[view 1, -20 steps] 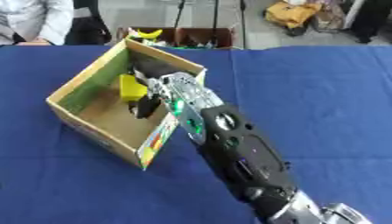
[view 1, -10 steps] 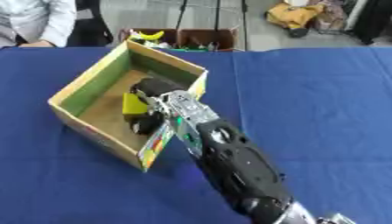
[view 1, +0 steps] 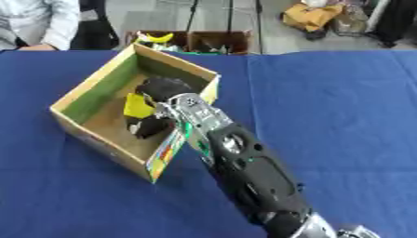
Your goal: Pick up objects on the table and place them in the box.
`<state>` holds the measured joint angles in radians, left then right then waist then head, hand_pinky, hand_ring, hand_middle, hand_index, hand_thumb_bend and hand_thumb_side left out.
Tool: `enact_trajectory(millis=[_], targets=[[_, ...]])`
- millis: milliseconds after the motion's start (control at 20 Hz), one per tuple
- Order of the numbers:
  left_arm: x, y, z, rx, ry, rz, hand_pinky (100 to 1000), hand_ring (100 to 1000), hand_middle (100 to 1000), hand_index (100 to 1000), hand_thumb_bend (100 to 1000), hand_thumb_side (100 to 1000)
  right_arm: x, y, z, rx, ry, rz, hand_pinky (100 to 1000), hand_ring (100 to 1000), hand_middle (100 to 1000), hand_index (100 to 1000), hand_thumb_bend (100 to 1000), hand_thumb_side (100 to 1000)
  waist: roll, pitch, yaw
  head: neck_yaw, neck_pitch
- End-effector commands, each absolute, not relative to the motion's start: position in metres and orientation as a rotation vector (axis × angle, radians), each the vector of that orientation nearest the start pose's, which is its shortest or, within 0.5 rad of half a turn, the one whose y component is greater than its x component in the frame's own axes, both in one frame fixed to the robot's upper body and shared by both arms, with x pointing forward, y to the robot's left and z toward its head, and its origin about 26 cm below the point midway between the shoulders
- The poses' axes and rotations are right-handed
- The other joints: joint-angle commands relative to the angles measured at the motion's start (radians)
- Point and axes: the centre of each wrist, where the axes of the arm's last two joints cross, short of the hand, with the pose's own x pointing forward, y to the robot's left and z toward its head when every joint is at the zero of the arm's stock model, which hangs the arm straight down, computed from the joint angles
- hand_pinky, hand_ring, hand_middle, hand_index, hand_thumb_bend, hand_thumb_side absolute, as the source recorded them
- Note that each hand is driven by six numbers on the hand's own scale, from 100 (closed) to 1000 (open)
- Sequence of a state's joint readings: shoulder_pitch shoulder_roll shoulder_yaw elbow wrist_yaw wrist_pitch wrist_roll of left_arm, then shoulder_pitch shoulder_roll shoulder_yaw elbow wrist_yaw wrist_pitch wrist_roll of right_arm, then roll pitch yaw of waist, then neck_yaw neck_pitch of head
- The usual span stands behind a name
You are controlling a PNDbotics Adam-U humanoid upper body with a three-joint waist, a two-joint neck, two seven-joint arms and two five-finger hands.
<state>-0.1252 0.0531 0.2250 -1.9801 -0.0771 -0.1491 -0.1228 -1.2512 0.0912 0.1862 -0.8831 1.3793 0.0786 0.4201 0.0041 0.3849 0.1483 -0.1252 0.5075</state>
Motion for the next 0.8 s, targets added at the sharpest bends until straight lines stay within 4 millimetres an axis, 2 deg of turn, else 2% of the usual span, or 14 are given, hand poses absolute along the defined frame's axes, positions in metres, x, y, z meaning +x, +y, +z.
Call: enact_trajectory(millis=[50,250,450,650,800], targets=[[0.276,0.293,0.140,0.244,-2.247,-0.147,376,429,528,855,100,983,0.448,0.002,0.277,-1.140,-1.578,1.669,807,884,877,905,693,591,0.007,-0.027,-0.001,0.002,-0.012],[0.276,0.293,0.140,0.244,-2.246,-0.147,376,429,528,855,100,982,0.448,0.001,0.279,-1.141,-1.563,1.663,818,888,877,916,718,607,0.008,-0.029,-0.002,0.001,-0.014],[0.275,0.293,0.139,0.246,-2.244,-0.145,376,429,527,855,100,982,0.445,-0.001,0.289,-1.112,-1.624,1.619,829,884,869,919,710,629,0.011,-0.029,-0.005,0.002,-0.012],[0.275,0.294,0.139,0.251,-2.244,-0.142,376,430,527,855,100,983,0.435,-0.008,0.314,-1.106,-1.739,1.564,832,875,851,916,685,665,0.012,-0.032,-0.013,0.008,-0.006],[0.274,0.296,0.138,0.260,-2.241,-0.136,376,430,528,854,100,983,0.422,-0.021,0.341,-1.119,-1.865,1.487,829,857,840,922,662,670,0.014,-0.037,-0.022,0.014,0.004]])
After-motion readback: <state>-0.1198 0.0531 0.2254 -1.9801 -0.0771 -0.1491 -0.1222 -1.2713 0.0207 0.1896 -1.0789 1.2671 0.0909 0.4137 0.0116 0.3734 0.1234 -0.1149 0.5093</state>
